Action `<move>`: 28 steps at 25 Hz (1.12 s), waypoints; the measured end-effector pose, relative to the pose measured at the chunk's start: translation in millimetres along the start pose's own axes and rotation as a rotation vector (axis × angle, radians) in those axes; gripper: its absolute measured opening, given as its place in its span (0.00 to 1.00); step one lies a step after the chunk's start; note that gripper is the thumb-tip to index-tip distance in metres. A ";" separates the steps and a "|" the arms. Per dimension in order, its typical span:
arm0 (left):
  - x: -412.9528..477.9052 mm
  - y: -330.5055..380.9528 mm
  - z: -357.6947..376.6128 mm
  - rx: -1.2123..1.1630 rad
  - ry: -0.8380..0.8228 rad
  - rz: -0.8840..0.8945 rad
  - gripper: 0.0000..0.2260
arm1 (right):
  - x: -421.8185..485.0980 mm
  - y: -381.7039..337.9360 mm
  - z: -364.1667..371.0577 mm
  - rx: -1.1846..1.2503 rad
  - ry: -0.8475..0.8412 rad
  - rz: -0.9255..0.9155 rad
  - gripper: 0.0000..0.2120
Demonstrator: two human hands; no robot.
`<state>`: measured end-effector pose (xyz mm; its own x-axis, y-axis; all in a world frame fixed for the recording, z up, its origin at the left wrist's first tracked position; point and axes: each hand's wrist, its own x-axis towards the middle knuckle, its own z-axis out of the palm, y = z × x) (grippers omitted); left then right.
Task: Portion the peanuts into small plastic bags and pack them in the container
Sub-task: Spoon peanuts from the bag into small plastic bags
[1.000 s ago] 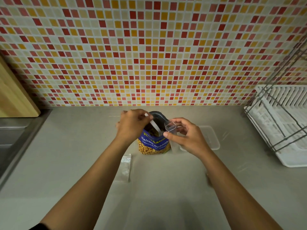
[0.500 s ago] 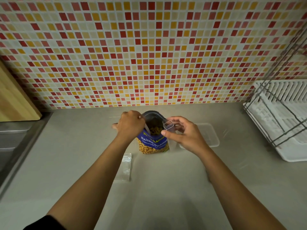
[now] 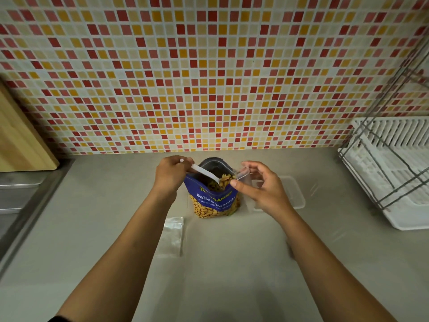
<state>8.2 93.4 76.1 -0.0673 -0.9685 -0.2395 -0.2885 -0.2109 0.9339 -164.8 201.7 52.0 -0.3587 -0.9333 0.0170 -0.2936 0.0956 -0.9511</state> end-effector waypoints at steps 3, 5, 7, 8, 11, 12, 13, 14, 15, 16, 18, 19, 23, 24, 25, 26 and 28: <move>4.0 -1.8 -7.0 -0.036 0.028 -0.021 0.12 | 1.7 -3.8 -4.9 -0.034 0.046 -0.032 0.24; 9.8 -6.0 -13.6 -0.040 0.049 -0.024 0.12 | 2.5 -6.3 -8.2 -0.062 0.052 -0.057 0.25; 13.0 -8.3 -20.0 -0.029 0.066 -0.044 0.12 | 3.5 -8.7 -9.1 -0.117 0.052 -0.097 0.26; 14.7 -9.7 -22.9 -0.028 0.066 -0.057 0.11 | 4.2 -9.5 -8.1 -0.168 0.049 -0.117 0.27; 14.7 -9.1 -27.6 -0.062 0.059 -0.081 0.10 | 6.1 -11.4 -1.9 -0.299 0.013 -0.147 0.29; 14.4 -7.4 -28.5 -0.077 0.066 -0.089 0.11 | 7.8 -11.7 1.0 -0.326 0.004 -0.146 0.30; 13.9 -5.5 -29.7 -0.091 0.073 -0.097 0.11 | 9.5 -12.1 3.6 -0.353 0.000 -0.144 0.30; 13.9 -3.4 -30.9 -0.104 0.080 -0.101 0.09 | 11.5 -12.6 5.8 -0.381 -0.001 -0.142 0.30; 13.3 -0.2 -32.5 -0.118 0.087 -0.103 0.08 | 13.4 -13.3 7.3 -0.408 -0.001 -0.140 0.30; 13.3 3.2 -34.7 -0.137 0.096 -0.105 0.06 | 15.2 -14.2 8.6 -0.430 0.000 -0.138 0.30; 13.5 11.4 -40.1 -0.179 0.115 -0.108 0.04 | 17.9 -16.4 10.9 -0.465 0.001 -0.129 0.31; 12.7 16.2 -42.1 -0.194 0.115 -0.105 0.04 | 18.7 -17.5 12.2 -0.479 0.002 -0.124 0.31; 6.8 35.3 -41.7 -0.172 0.087 -0.060 0.05 | 18.9 -21.3 19.0 -0.484 0.021 -0.154 0.30; 4.8 39.7 -40.4 -0.138 0.080 -0.031 0.07 | 18.4 -22.4 21.2 -0.466 0.025 -0.165 0.30; 2.2 44.2 -38.8 -0.086 0.070 0.023 0.08 | 17.8 -23.7 23.3 -0.438 0.035 -0.177 0.30; -1.1 49.2 -37.3 -0.024 0.057 0.098 0.08 | 17.1 -25.2 25.0 -0.403 0.050 -0.190 0.29; -8.4 60.6 -34.4 0.106 0.035 0.276 0.11 | 15.2 -28.8 28.3 -0.327 0.088 -0.208 0.28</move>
<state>24.2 84.2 143.8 -0.1248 -0.9917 0.0306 -0.3622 0.0743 0.9291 -136.7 175.0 70.9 -0.3327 -0.9124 0.2386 -0.6292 0.0263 -0.7768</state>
